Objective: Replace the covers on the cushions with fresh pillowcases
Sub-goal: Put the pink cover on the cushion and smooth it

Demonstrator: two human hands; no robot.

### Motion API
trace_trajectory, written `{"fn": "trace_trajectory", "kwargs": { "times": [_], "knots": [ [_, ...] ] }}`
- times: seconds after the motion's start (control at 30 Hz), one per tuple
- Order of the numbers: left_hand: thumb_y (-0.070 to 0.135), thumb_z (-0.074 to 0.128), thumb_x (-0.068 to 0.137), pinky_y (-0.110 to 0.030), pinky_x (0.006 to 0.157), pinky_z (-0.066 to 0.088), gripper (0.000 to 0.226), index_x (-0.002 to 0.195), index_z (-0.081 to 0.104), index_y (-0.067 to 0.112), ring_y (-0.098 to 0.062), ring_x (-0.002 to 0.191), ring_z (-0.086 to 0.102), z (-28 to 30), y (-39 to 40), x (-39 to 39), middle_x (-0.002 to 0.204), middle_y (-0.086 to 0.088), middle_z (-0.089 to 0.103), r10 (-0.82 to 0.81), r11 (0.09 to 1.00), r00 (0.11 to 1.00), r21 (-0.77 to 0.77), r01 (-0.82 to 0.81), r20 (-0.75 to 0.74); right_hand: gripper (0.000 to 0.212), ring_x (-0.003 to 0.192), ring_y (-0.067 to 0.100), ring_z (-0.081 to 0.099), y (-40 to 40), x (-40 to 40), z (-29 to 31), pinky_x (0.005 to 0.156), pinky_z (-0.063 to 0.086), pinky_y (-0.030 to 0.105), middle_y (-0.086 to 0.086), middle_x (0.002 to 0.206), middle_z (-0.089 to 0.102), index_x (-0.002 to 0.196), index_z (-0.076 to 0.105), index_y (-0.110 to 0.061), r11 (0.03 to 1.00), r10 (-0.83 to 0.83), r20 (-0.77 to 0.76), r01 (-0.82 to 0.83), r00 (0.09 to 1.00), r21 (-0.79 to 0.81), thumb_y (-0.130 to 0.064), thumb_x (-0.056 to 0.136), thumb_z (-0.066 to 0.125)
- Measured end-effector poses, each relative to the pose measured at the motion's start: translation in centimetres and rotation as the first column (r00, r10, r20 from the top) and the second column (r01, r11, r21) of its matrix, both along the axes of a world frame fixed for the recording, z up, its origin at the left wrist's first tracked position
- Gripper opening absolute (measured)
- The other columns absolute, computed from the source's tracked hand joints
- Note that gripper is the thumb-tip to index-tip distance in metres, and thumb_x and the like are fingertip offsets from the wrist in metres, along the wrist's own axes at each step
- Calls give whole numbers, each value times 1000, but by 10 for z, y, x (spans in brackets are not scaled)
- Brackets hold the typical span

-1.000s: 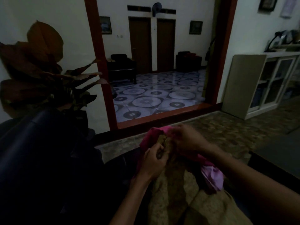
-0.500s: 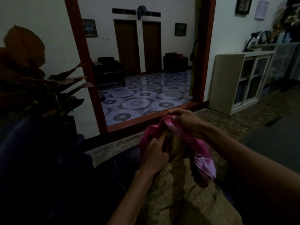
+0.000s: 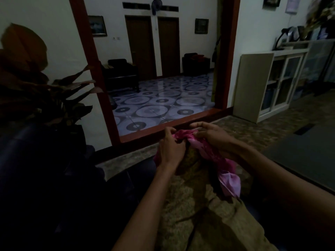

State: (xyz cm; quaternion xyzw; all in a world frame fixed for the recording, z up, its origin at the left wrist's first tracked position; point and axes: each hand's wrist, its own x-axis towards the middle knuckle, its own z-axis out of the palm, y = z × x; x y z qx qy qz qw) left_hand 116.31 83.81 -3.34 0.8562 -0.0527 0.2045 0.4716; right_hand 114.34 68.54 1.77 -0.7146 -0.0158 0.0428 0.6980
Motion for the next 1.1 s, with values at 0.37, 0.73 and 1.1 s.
{"fn": "trace_trajectory", "kwargs": {
  "times": [0.37,0.73,1.1],
  "knots": [
    [13,45,101,-21,60,46,13,103,57,16,-14,76,63,-2,8,27,89,2,63,-50,998,991,17,53,-127,127,131,30,38,39,-1,-34,107,42,46,8,143,32,147,28,-35,707,-241,180,299,954,-641,-81,42,84],
    [-3,42,90,-15,71,47,36,99,59,27,-5,89,60,-20,33,43,95,14,63,-204,974,971,70,214,-127,123,142,28,33,33,-8,-77,116,28,42,8,161,25,160,8,-31,785,-208,68,208,976,-583,-59,68,84],
    [11,61,78,-21,60,45,16,79,73,22,-6,67,60,-18,39,57,75,9,68,84,987,990,129,-98,109,32,92,28,67,-23,4,-16,86,58,41,10,99,71,114,67,-15,792,-73,51,88,996,-605,-21,83,69]
  ]
}}
